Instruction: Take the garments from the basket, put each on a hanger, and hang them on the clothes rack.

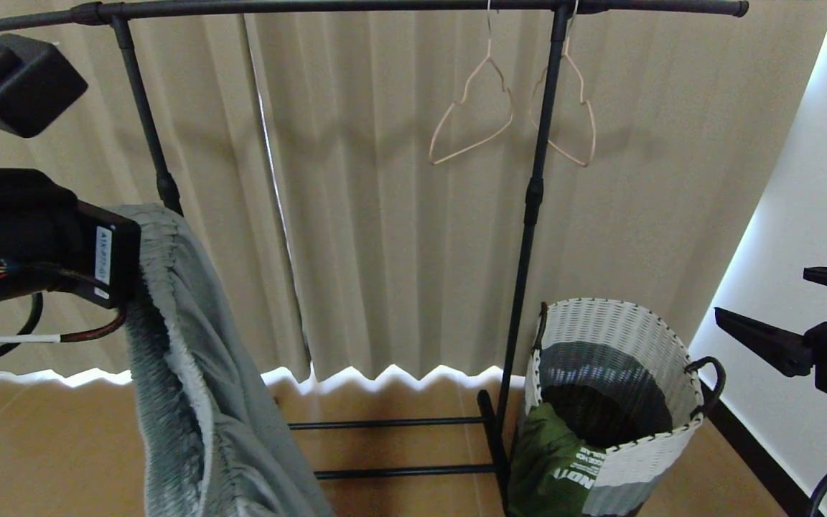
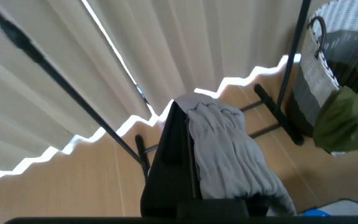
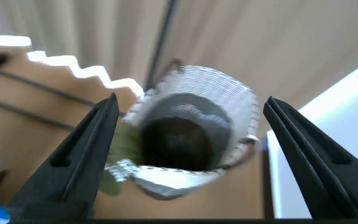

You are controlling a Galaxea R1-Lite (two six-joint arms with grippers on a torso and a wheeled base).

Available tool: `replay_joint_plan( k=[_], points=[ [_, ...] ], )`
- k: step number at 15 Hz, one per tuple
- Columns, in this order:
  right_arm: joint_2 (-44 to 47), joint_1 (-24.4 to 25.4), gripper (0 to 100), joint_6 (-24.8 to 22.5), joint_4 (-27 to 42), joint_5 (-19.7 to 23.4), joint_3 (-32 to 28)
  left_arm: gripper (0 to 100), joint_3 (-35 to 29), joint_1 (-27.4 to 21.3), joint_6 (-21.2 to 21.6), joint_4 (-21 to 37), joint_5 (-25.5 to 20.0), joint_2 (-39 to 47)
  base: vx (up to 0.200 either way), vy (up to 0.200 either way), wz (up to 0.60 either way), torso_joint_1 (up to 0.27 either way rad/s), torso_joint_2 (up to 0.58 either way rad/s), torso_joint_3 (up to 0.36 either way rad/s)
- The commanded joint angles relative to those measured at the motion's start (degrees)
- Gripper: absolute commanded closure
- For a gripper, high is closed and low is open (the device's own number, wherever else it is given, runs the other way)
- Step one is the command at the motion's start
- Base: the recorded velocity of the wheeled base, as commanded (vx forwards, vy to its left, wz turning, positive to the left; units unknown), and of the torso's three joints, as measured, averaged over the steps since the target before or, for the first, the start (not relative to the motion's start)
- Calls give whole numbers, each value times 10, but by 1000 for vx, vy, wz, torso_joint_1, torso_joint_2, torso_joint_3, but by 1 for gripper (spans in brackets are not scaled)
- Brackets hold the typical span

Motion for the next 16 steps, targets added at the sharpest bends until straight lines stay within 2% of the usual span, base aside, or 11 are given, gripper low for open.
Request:
replay_joint_plan(
  k=[1, 3, 8, 10, 11, 12, 16],
  points=[
    [9, -7, 0, -20, -32, -8, 9, 100, 4, 4, 0, 1, 0, -25, 0, 0, 0, 0, 0, 0],
    [23, -16, 0, -27, -99, -7, 36, 100, 14, 19, -2, 0, 0, -34, 0, 0, 0, 0, 0, 0],
    [68, -22, 0, -22, -225, 6, 55, 100, 36, 35, -1, -3, -3, -47, 0, 0, 0, 0, 0, 0],
    [91, -24, 0, -22, -277, 20, 79, 100, 47, 36, -2, -38, -7, -44, 0, 0, 0, 0, 0, 0],
    [91, -24, 0, -22, -277, 20, 79, 100, 47, 36, -2, -38, -7, -44, 0, 0, 0, 0, 0, 0],
    [109, -24, 0, -20, -318, 32, 87, 100, 58, 36, -1, -55, -7, -43, 0, 0, 0, 0, 0, 0],
    [118, -24, 0, -14, -332, 32, 79, 100, 54, 36, 1, -56, -7, -50, 0, 0, 0, 46, -174, -166]
  ],
)
